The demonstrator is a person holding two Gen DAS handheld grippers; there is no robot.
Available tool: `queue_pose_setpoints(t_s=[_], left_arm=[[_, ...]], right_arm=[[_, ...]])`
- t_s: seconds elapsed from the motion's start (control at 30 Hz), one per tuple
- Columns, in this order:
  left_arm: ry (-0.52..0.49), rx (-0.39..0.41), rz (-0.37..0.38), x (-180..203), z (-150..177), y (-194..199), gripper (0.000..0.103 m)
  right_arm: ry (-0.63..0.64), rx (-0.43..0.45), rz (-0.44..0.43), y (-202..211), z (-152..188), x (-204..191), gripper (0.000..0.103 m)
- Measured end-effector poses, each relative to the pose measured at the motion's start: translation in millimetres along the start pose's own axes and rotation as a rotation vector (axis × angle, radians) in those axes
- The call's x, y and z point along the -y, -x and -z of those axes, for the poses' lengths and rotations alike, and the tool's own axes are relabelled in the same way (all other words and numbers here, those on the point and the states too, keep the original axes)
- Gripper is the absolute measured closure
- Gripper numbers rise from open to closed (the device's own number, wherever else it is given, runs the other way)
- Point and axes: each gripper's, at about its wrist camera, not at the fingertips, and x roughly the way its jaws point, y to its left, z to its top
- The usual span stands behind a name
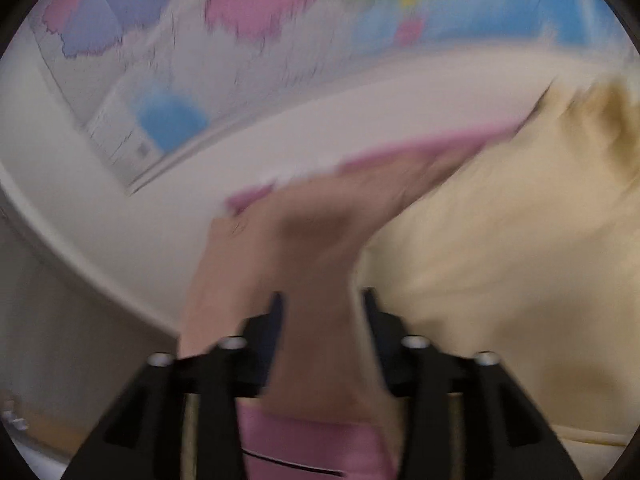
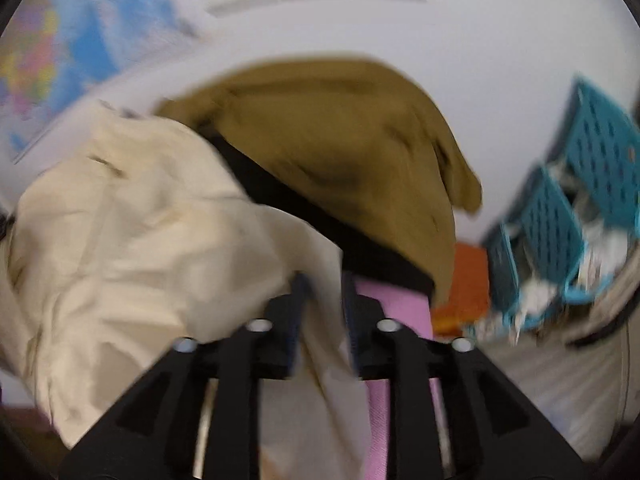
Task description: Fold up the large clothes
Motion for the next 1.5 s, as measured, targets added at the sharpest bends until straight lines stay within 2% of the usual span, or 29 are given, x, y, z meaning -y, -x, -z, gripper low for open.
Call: queue_pose_setpoints(t_s=[0.03,0.1,0.13,0.17,0.23,0.27,0.3,0.37,0.43,0.53,0.6,0.7,0.73,0.77,0.8,0.83,0.87,0.93,1.0,1.07,1.1,1.17,1.2,1.23,1.27,1.33,1.37,1.47,1.5], left_arm=[[0.008,-0.029,0.0,0.4,5.1,-11.7,0.044],[0.062,-0.038,0.022,-7.2,10.1,-12.9,0.039],[0.092,-0.029,0.051,-12.3,12.3,-7.8,0.039],[0.122,0.006,0.102,-20.2,15.1,3.8,0.037],[0.182,0.088,0.219,-36.9,24.2,32.4,0.025],[0.197,0.123,0.281,-40.3,32.4,47.6,0.025],[0.192,0.163,0.341,-41.2,38.5,62.7,0.025],[0.135,0.24,0.427,-34.6,53.5,95.2,0.022],[0.054,0.292,0.501,-18.1,74.2,123.1,0.018],[-0.063,0.316,0.603,13.8,106.2,147.6,0.015],[-0.135,0.309,0.651,33.2,125.4,152.7,0.01],[-0.242,0.279,0.543,67.8,146.8,149.3,0.009],[-0.258,0.261,0.499,75.6,150.2,143.6,0.023],[-0.255,0.262,0.468,77.3,151.1,139.6,0.032],[-0.243,0.266,0.457,76.1,151.1,137.7,0.047],[-0.201,0.276,0.434,69.4,145.4,134.6,0.066],[-0.161,0.274,0.408,62.5,139.2,130.0,0.075],[-0.013,0.235,0.381,31.2,119.0,115.7,0.087],[0.1,0.231,0.323,0.6,109.9,106.8,0.09],[0.24,0.202,0.216,-35.0,103.3,92.9,0.083],[0.276,0.178,0.18,-44.3,102.1,87.2,0.075],[0.298,0.121,0.006,-56.3,106.3,74.1,0.062],[0.272,0.084,-0.128,-55.8,111.0,67.4,0.036],[0.257,0.06,-0.205,-55.8,118.0,62.8,0.02],[0.268,0.056,-0.189,-57.6,126.6,61.5,0.02],[0.324,0.049,-0.051,-64.6,142.1,62.0,0.02],[0.374,0.066,0.11,-71.7,157.0,66.9,0.02],[0.408,0.205,0.407,-78.8,184.9,94.1,0.02],[0.389,0.245,0.47,-77.5,191.3,103.0,0.02]], right_arm=[[-0.031,-0.01,0.022,-6.3,5.6,3.3,0.059],[-0.051,0.027,0.068,0.3,11.3,0.5,0.051],[-0.055,0.076,0.081,15.2,14.4,-3.0,0.045],[-0.062,0.131,0.071,31.7,18.4,-6.2,0.042],[-0.03,0.238,-0.009,66.9,29.7,-23.9,0.037],[0.002,0.28,-0.036,82.0,35.7,-36.0,0.035],[0.026,0.303,-0.067,92.0,41.9,-45.3,0.026],[0.108,0.294,-0.188,102.9,59.6,-75.4,0.026],[0.204,0.255,-0.252,100.5,78.8,-110.6,0.026],[0.306,0.179,-0.372,83.9,107.4,-155.3,0.026],[0.366,0.151,-0.385,72.4,122.4,-180.5,0.025],[0.422,0.109,-0.386,55.0,136.5,-207.0,0.024],[0.416,0.093,-0.398,50.1,138.5,-212.5,0.024],[0.411,0.086,-0.393,44.8,140.6,-217.4,0.024],[0.416,0.091,-0.381,42.1,141.6,-219.7,0.024],[0.425,0.102,-0.368,41.0,141.3,-223.0,0.024],[0.425,0.111,-0.369,42.7,139.9,-224.9,0.024],[0.411,0.127,-0.374,44.2,141.0,-225.9,0.027],[0.414,0.154,-0.359,48.4,137.9,-223.7,0.027],[0.405,0.173,-0.335,50.3,136.8,-220.1,0.027],[0.391,0.173,-0.338,50.5,137.4,-217.0,0.027],[0.349,0.174,-0.336,50.4,139.5,-205.4,0.027],[0.326,0.176,-0.335,50.7,139.9,-198.8,0.027],[0.293,0.18,-0.337,52.4,141.9,-189.7,0.027],[0.258,0.188,-0.34,55.3,144.3,-180.7,0.027],[0.198,0.21,-0.335,62.3,148.9,-161.4,0.027],[0.171,0.22,-0.325,65.9,151.7,-151.5,0.027],[0.103,0.223,-0.278,71.0,159.7,-125.8,0.024],[0.09,0.213,-0.269,69.4,161.7,-120.9,0.022]])
